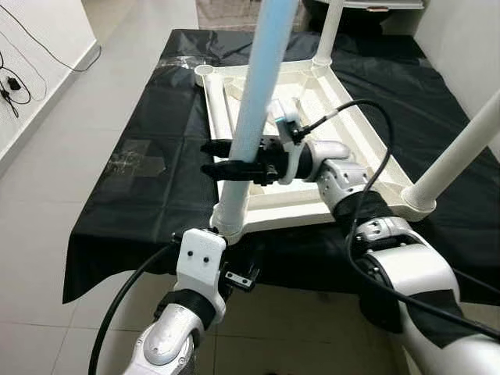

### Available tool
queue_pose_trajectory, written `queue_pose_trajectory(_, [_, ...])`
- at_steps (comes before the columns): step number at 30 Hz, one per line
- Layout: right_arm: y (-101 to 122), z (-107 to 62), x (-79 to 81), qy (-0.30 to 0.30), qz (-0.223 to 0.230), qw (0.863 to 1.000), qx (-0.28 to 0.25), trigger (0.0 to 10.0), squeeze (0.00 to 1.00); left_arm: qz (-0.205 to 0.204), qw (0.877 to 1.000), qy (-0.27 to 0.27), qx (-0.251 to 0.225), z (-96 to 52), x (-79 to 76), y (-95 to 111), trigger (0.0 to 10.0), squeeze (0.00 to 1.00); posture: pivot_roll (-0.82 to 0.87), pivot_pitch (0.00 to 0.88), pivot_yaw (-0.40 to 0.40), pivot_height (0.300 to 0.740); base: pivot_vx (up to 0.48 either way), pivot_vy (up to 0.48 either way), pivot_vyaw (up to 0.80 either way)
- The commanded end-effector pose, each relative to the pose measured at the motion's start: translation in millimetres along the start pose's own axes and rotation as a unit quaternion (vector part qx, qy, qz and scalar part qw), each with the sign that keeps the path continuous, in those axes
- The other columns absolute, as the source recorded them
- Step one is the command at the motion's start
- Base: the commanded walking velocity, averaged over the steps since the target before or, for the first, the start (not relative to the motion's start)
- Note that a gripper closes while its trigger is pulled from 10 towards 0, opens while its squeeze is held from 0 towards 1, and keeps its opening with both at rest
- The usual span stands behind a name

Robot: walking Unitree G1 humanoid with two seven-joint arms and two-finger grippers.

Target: Building children table

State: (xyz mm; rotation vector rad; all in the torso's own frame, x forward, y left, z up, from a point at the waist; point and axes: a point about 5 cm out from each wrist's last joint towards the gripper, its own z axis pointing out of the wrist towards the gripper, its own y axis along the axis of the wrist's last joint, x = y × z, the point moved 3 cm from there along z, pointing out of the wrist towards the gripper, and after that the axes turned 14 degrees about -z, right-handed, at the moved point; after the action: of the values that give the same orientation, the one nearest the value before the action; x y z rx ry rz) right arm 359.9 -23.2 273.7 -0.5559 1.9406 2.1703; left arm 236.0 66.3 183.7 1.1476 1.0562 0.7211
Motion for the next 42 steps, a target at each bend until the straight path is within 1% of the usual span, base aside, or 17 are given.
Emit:
queue_pose_trajectory(1, [-23.7, 11.9, 12.1, 0.02, 0.037, 0.999, 0.028, 10.0, 0.0, 0.005, 1.0, 0.004, -0.003, -2.7, 0.4, 2.1, 10.0, 0.0, 0.1, 0.225, -0.077, 0.74, 0.0, 0.0, 0.0])
queue_pose_trajectory(6, [-31.0, 10.3, 6.8, -0.027, 0.017, 0.998, 0.061, 10.0, 0.0, 0.008, 1.0, 0.006, -0.006, -2.0, 2.4, 3.2, 10.0, 0.0, 0.11, 0.217, -0.081, 0.74, 0.0, 0.0, 0.0])
queue_pose_trajectory(12, [-43.7, 1.3, -2.5, -0.1, 0.001, 0.987, 0.129, 10.0, 0.0, 0.014, 1.0, 0.006, -0.011, 1.5, 5.4, 5.5, 10.0, 0.0, 0.11, 0.203, -0.077, 0.74, 0.0, 0.0, 0.0])
queue_pose_trajectory(19, [-51.8, -8.3, -2.9, -0.142, -0.024, 0.976, 0.162, 10.0, 0.0, 0.018, 1.0, 0.009, -0.014, 3.6, 8.4, 6.1, 10.0, 0.0, 0.1, 0.189, -0.078, 0.74, 0.0, 0.0, 0.0])
queue_pose_trajectory(23, [-59.0, -15.3, -4.8, -0.181, -0.024, 0.965, 0.188, 10.0, 0.0, 0.02, 1.0, 0.009, -0.015, 3.9, 8.3, 6.4, 10.0, 0.0, 0.1, 0.183, -0.077, 0.74, 0.0, 0.0, 0.0])
queue_pose_trajectory(25, [-64.3, -19.5, -8.3, -0.218, -0.022, 0.952, 0.213, 10.0, 0.0, 0.02, 1.0, 0.009, -0.016, 4.3, 8.9, 6.8, 10.0, 0.0, 0.1, 0.182, -0.077, 0.74, 0.0, 0.0, 0.0])
queue_pose_trajectory(26, [-64.3, -19.5, -8.3, -0.218, -0.022, 0.952, 0.213, 10.0, 0.0, 0.02, 1.0, 0.009, -0.016, 4.3, 8.9, 6.8, 10.0, 0.0, 0.1, 0.182, -0.077, 0.74, 0.0, 0.0, 0.0])
queue_pose_trajectory(27, [-69.9, -25.9, -17.3, -0.281, -0.011, 0.929, 0.241, 10.0, 0.0, 0.02, 1.0, 0.009, -0.017, 4.5, 9.1, 7.2, 10.0, 0.0, 0.1, 0.183, -0.077, 0.74, 0.0, 0.0, 0.0])
queue_pose_trajectory(28, [-69.9, -25.9, -17.3, -0.281, -0.011, 0.929, 0.241, 10.0, 0.0, 0.02, 1.0, 0.009, -0.017, 4.5, 9.1, 7.2, 10.0, 0.0, 0.1, 0.183, -0.077, 0.74, 0.0, 0.0, 0.0])
queue_pose_trajectory(30, [-73.7, -34.3, -24.9, -0.343, 0.0, 0.903, 0.26, 10.0, 0.0, 0.021, 1.0, 0.009, -0.018, 4.7, 9.2, 7.5, 10.0, 0.0, 0.1, 0.184, -0.079, 0.74, 0.0, 0.0, 0.0])
queue_pose_trajectory(31, [-73.7, -34.3, -24.9, -0.343, 0.0, 0.903, 0.26, 10.0, 0.0, 0.021, 1.0, 0.009, -0.018, 4.7, 9.2, 7.5, 10.0, 0.0, 0.1, 0.184, -0.079, 0.74, 0.0, 0.0, 0.0])
queue_pose_trajectory(34, [-77.3, -49.3, -31.4, -0.414, 0.011, 0.868, 0.276, 10.0, 0.0, 0.022, 1.0, 0.01, -0.019, 4.8, 10.4, 8.0, 10.0, 0.0, 0.1, 0.185, -0.08, 0.74, 0.0, 0.0, 0.0])
queue_pose_trajectory(35, [-78.9, -55.9, -33.2, -0.442, 0.015, 0.851, 0.282, 10.0, 0.0, 0.022, 1.0, 0.011, -0.019, 4.7, 11.2, 8.3, 10.0, 0.0, 0.1, 0.185, -0.08, 0.74, 0.0, 0.0, 0.0])
queue_pose_trajectory(37, [-78.9, -55.9, -33.2, -0.442, 0.015, 0.851, 0.282, 10.0, 0.0, 0.022, 1.0, 0.011, -0.019, 4.7, 11.2, 8.3, 10.0, 0.0, 0.1, 0.185, -0.08, 0.74, 0.0, 0.0, 0.0])
queue_pose_trajectory(39, [-81.8, -67.3, -35.6, -0.495, 0.027, 0.819, 0.287, 10.0, 0.0, 0.023, 0.999, 0.012, -0.02, 4.7, 12.0, 8.4, 10.0, 0.0, 0.1, 0.184, -0.08, 0.74, 0.0, 0.0, 0.0])
queue_pose_trajectory(40, [-83.2, -75.0, -37.0, -0.535, 0.034, 0.794, 0.287, 10.0, 0.0, 0.023, 0.999, 0.012, -0.02, 5.0, 12.2, 8.3, 10.0, 0.0, 0.1, 0.184, -0.081, 0.74, 0.0, 0.0, 0.0])
queue_pose_trajectory(42, [-84.1, -79.1, -37.7, -0.558, 0.036, 0.777, 0.289, 10.0, 0.0, 0.024, 0.999, 0.012, -0.02, 5.1, 12.3, 8.2, 10.0, 0.0, 0.1, 0.185, -0.078, 0.74, 0.0, 0.0, 0.0])
